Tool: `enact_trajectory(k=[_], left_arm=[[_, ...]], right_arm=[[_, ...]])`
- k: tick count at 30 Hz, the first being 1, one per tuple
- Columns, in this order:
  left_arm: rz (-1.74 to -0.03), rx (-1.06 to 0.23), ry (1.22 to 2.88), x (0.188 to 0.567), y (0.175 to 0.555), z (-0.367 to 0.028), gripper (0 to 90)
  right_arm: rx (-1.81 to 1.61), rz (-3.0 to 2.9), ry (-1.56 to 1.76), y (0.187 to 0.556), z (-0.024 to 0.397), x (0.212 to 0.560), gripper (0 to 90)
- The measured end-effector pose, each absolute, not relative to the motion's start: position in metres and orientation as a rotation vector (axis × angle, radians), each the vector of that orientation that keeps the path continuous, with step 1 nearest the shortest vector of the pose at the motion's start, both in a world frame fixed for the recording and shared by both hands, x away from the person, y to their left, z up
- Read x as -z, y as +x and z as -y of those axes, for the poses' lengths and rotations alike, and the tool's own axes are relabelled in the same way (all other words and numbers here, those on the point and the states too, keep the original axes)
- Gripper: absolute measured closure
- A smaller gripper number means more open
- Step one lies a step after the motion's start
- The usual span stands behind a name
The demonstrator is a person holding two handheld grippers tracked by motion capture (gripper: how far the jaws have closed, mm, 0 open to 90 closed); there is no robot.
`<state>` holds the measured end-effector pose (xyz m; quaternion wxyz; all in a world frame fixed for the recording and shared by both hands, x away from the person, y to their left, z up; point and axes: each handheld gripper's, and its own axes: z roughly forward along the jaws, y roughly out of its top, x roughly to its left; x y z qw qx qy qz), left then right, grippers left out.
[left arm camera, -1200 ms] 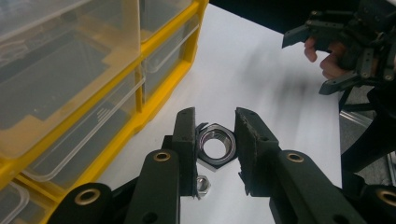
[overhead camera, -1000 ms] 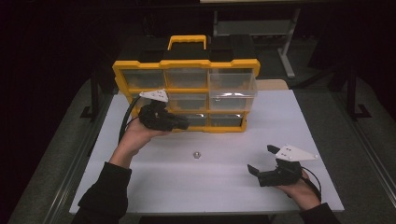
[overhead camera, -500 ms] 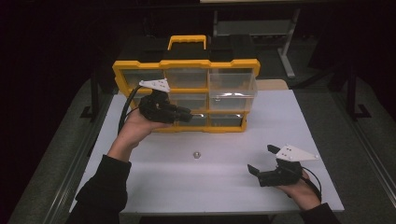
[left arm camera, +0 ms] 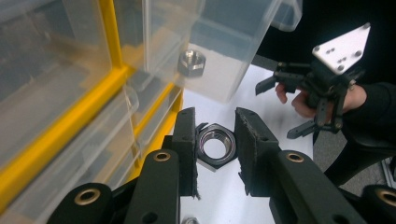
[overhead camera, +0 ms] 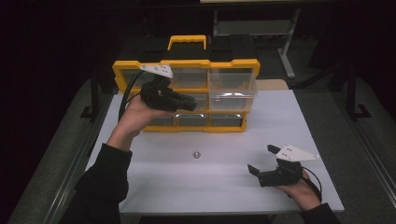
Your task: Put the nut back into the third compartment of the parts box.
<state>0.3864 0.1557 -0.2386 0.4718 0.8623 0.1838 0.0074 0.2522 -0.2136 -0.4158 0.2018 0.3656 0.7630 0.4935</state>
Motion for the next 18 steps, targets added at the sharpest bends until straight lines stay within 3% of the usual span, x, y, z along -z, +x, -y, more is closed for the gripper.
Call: enact_trajectory(k=[18], left_arm=[[-0.426, -0.021, 2.093, 0.199, 0.396, -0.15, 70.6]], right_arm=[[-1.374, -2.136, 1.013, 0.252, 0.214, 0.416, 0.0]])
